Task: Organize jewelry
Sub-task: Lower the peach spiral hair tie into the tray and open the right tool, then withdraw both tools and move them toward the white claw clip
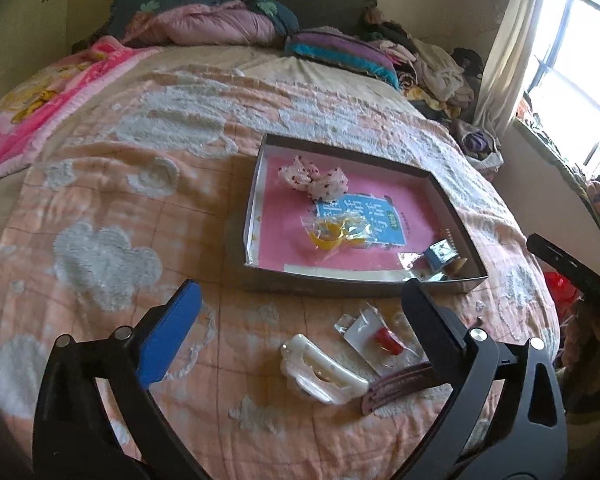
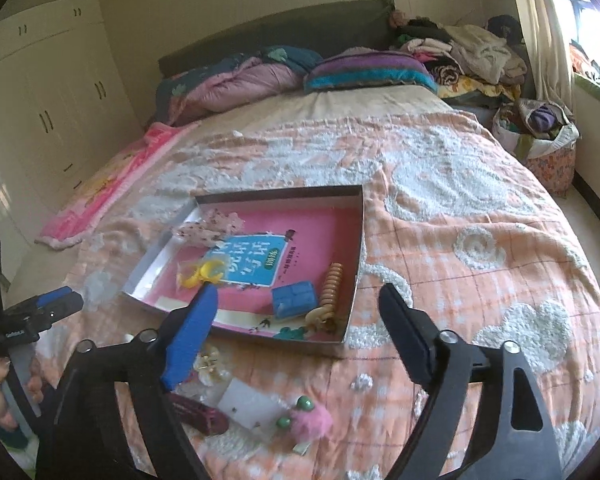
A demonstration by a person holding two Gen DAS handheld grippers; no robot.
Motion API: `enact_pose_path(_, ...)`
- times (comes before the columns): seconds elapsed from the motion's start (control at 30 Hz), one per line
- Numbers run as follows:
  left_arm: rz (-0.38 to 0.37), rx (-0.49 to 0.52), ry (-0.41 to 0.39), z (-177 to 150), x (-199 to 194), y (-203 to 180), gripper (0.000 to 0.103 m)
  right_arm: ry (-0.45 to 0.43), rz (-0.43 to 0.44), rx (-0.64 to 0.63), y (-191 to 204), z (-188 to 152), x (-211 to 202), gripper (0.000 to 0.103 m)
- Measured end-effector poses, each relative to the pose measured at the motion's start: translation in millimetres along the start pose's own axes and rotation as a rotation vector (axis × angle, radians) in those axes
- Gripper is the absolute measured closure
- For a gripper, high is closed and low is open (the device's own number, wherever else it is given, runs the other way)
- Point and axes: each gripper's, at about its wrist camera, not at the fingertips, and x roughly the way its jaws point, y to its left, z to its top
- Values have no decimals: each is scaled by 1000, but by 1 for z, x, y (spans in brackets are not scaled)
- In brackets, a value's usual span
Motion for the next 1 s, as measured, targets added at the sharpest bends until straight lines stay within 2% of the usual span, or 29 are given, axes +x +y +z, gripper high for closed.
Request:
enact_pose_path(0.1,35,6,-34,1,-12,-6,9,-29,6,-5,3,-1,-15,17)
enact_pose_path(0.23,159,39,-76,3,-26,-18,9,-58,11,-10,4,-2,-32,15)
enact_pose_path(0.53,98,31,-102,-2,-48,-28,9,-113,14,-26,10,-8,-65,15)
enact_pose_path(0.73,96,51,-112,-10,-60,-40,9,-135,16,-34,12,-17,-83,15)
enact_pose_path(0.9,123,59,-112,-20,-67,-44,9,-142,16,-45,13,-23,-93,15)
enact_pose_path(1.0,73,45,-97,-28,-69,-44,9,-144,19,-53,14,-27,-99,15)
